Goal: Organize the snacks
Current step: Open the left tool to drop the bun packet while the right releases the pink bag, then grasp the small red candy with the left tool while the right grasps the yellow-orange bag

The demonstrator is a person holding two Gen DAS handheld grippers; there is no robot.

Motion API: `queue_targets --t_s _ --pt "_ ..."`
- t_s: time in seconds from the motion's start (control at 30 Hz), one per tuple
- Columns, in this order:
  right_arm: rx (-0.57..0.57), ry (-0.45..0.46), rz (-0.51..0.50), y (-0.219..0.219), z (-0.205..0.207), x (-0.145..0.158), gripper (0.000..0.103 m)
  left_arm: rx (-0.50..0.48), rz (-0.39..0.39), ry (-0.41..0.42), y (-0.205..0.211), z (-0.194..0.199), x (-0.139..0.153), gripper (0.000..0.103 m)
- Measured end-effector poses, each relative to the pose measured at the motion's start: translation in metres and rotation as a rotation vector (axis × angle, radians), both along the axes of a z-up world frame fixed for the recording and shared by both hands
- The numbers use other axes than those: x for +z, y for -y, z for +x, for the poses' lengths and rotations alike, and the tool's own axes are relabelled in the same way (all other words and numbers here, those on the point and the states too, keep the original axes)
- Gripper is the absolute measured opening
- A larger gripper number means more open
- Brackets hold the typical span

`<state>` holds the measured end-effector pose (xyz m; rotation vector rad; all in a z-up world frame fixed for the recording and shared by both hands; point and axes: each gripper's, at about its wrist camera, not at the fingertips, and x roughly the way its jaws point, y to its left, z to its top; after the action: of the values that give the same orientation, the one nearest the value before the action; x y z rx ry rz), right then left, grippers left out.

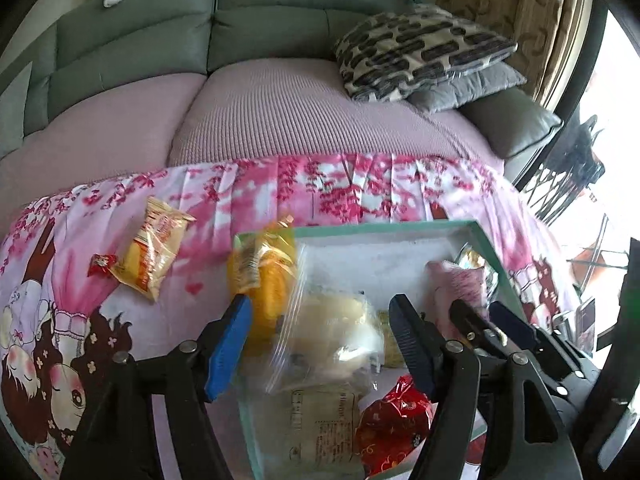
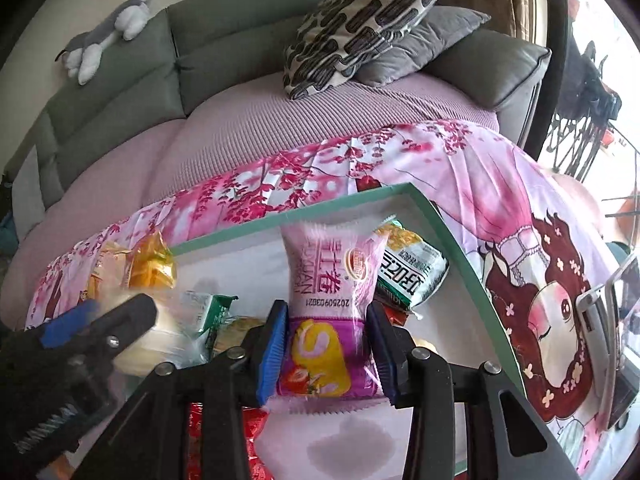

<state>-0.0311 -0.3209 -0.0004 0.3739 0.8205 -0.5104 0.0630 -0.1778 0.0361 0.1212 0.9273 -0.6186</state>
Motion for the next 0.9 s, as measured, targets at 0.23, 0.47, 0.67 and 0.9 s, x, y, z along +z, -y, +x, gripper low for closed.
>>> queue_targets --t_s 0.23,0.47,0.67,0.9 --pt "0.025 -0.014 -0.085 -0.020 0.009 0.010 0.063 0.142 -0.048 0.006 -0.071 0.028 0.015 0.079" --pt "0.067 0.032 -0.112 -0.052 0.026 0.021 0.074 0.364 0.045 0.012 -0.170 0.086 0.000 0.085" --pt "0.193 0.128 -0.082 -0.101 0.061 0.043 0.074 0.320 0.037 -0.093 -0.197 0.142 -0.031 0.085" --pt "0.406 0.115 0.031 -0.157 0.140 0.022 0.074 0.241 -0.040 -0.209 -0.190 0.174 -0.066 0.084"
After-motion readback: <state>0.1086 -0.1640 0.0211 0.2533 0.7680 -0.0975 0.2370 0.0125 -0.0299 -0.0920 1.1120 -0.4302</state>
